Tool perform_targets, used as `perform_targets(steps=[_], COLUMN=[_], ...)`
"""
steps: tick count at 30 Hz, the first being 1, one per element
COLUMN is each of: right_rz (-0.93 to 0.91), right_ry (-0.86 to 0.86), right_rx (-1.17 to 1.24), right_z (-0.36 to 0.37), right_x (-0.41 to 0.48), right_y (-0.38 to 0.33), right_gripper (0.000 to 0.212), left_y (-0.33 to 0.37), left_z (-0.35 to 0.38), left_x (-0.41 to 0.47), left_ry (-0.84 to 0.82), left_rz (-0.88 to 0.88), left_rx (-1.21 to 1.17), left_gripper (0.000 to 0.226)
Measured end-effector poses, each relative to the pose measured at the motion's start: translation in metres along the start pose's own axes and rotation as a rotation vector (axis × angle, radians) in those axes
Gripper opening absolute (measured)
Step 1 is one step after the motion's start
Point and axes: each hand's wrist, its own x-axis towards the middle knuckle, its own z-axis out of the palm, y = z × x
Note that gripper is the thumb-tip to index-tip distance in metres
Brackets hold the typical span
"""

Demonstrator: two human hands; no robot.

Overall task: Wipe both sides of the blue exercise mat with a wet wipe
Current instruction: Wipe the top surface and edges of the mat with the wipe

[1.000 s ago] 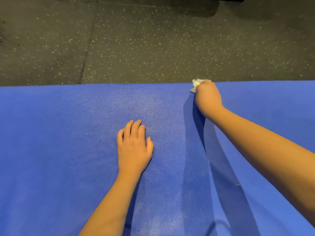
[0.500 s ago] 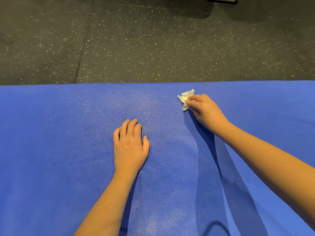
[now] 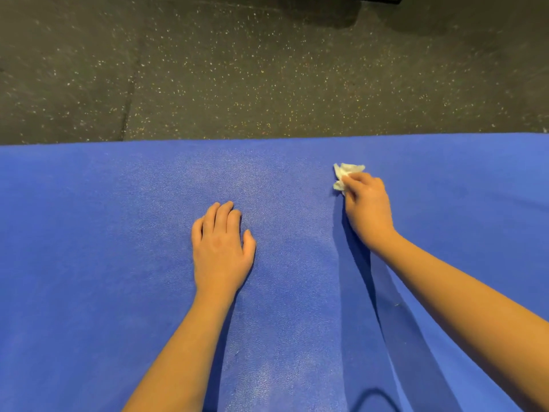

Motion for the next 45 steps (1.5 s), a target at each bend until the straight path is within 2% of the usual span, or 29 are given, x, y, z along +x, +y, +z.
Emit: perform_targets(steps=[1, 4, 5, 7, 10, 11, 12, 15, 16, 17, 20, 21, 23, 26, 28, 30, 32, 34, 35, 38, 39, 40, 42, 44, 45], right_rz=[-0.037, -0.426, -0.469, -0.322, 0.146, 0.195, 0.145, -0.236, -0.281, -0.22, 0.258, 0.324, 0.192, -0.226, -0.367, -0.208, 0.084, 0.18, 0.125, -0.319, -0.411, -0.425, -0.259, 0.006, 0.079], right_ry=[-0.012, -0.24, -0.284, -0.2, -0.038, -0.041, -0.078, -0.324, -0.359, -0.334, -0.103, -0.082, -0.118, -0.29, -0.292, -0.176, -0.057, -0.055, -0.105, -0.305, -0.333, -0.32, -0.205, -0.101, -0.087], right_rx=[0.011, -0.044, -0.065, -0.041, 0.137, 0.161, 0.156, 0.109, 0.096, 0.105, 0.149, 0.131, 0.125, 0.078, -0.033, -0.067, -0.037, -0.011, -0.003, -0.021, -0.059, -0.097, -0.143, -0.09, -0.045], right_z=[0.002, 0.003, -0.002, -0.01, -0.019, -0.019, -0.018, -0.017, -0.018, -0.02, -0.022, -0.021, -0.019, -0.024, -0.027, -0.029, -0.025, -0.019, -0.018, -0.029, -0.034, -0.038, -0.041, -0.041, -0.041], right_x=[-0.005, -0.026, -0.025, -0.019, -0.01, -0.011, -0.015, -0.036, -0.04, -0.04, -0.036, -0.036, -0.045, -0.072, -0.077, -0.075, -0.076, -0.086, -0.094, -0.119, -0.119, -0.116, -0.107, -0.105, -0.108], right_y=[-0.009, -0.023, -0.019, -0.012, -0.011, -0.016, -0.021, -0.025, -0.021, -0.016, -0.008, -0.009, -0.021, -0.031, -0.019, -0.006, -0.001, -0.01, -0.018, -0.033, -0.03, -0.025, -0.013, -0.008, -0.011], right_gripper=[0.024, 0.017, 0.016, 0.012, 0.014, 0.015, 0.016, 0.018, 0.018, 0.018, 0.018, 0.014, 0.018, 0.033, 0.028, 0.025, 0.021, 0.023, 0.027, 0.031, 0.029, 0.029, 0.027, 0.018, 0.014], left_y=[0.0, 0.001, 0.001, 0.001, 0.001, 0.002, 0.005, 0.019, 0.022, 0.024, 0.022, 0.021, 0.022, 0.024, 0.024, 0.024, 0.025, 0.025, 0.025, 0.025, 0.026, 0.026, 0.026, 0.025, 0.025], left_z=[0.0, -0.001, -0.001, -0.001, 0.0, 0.0, -0.001, -0.004, -0.004, -0.004, -0.003, -0.003, -0.003, -0.003, -0.003, -0.004, -0.004, -0.004, -0.004, -0.005, -0.005, -0.005, -0.005, -0.004, -0.004], left_x=[0.0, 0.0, 0.0, 0.0, 0.0, -0.001, -0.003, -0.022, -0.034, -0.046, -0.066, -0.066, -0.065, -0.065, -0.065, -0.065, -0.065, -0.065, -0.065, -0.064, -0.064, -0.065, -0.065, -0.065, -0.065], left_ry=[0.003, 0.01, 0.011, 0.004, -0.003, -0.007, -0.019, -0.085, -0.105, -0.12, -0.15, -0.153, -0.154, -0.15, -0.145, -0.144, -0.144, -0.138, -0.135, -0.132, -0.132, -0.133, -0.133, -0.136, -0.135], left_rz=[0.001, 0.006, 0.007, 0.006, 0.018, 0.013, 0.0, -0.048, -0.03, 0.008, 0.077, 0.068, 0.049, 0.044, 0.04, 0.034, 0.028, 0.028, 0.029, 0.027, 0.025, 0.026, 0.028, 0.029, 0.03], left_rx=[-0.002, 0.002, 0.006, 0.007, 0.032, 0.048, 0.062, 0.074, 0.081, 0.095, 0.142, 0.146, 0.137, 0.113, 0.108, 0.107, 0.107, 0.104, 0.103, 0.101, 0.101, 0.099, 0.099, 0.106, 0.104], left_gripper=[0.037, 0.036, 0.036, 0.036, 0.036, 0.037, 0.04, 0.052, 0.054, 0.055, 0.057, 0.057, 0.058, 0.057, 0.057, 0.058, 0.058, 0.058, 0.058, 0.058, 0.058, 0.058, 0.058, 0.058, 0.058])
